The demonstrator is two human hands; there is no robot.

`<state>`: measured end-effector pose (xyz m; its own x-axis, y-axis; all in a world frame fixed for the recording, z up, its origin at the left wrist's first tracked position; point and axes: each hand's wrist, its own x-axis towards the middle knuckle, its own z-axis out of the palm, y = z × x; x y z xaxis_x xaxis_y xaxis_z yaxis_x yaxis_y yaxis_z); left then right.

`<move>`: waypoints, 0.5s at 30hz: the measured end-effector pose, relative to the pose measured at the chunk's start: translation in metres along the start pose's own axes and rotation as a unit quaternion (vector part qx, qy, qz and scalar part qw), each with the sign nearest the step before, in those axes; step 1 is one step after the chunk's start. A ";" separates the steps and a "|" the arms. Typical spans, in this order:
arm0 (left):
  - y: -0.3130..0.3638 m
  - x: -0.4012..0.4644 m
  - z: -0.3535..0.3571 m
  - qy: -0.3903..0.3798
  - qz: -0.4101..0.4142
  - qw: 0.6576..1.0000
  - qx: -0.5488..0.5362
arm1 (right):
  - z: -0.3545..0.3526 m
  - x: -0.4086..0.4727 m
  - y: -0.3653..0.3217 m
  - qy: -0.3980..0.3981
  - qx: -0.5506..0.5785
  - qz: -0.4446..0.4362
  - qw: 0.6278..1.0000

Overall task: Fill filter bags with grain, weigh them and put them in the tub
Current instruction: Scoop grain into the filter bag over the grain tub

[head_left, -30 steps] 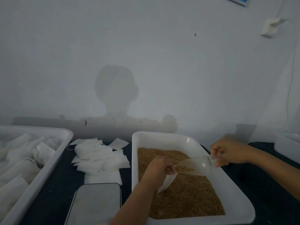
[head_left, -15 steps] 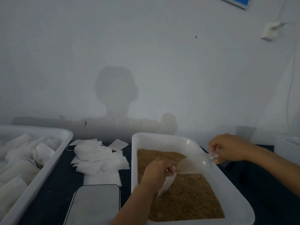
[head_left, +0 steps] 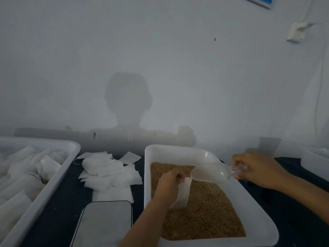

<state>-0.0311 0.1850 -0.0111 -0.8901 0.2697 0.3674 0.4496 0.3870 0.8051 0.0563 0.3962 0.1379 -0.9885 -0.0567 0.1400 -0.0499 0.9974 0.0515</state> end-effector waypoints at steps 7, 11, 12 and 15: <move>0.014 0.002 -0.017 0.173 -0.110 0.954 -0.221 | 0.022 -0.001 0.006 -0.032 0.119 0.088 0.988; 0.013 0.002 -0.021 0.199 -0.147 0.935 -0.256 | 0.038 0.002 0.000 -0.074 0.063 0.111 0.989; 0.014 0.003 -0.021 0.204 -0.152 0.931 -0.262 | 0.044 0.004 -0.003 -0.079 0.049 0.112 0.989; 0.014 0.004 -0.023 0.211 -0.162 0.928 -0.262 | 0.061 0.012 -0.014 -0.092 0.027 0.119 0.988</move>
<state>-0.0299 0.1717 0.0126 -0.9717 -0.1989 0.1273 0.1539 -0.1245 0.9802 0.0370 0.3840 0.0788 -0.9820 0.1846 -0.0400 0.1853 0.9826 -0.0153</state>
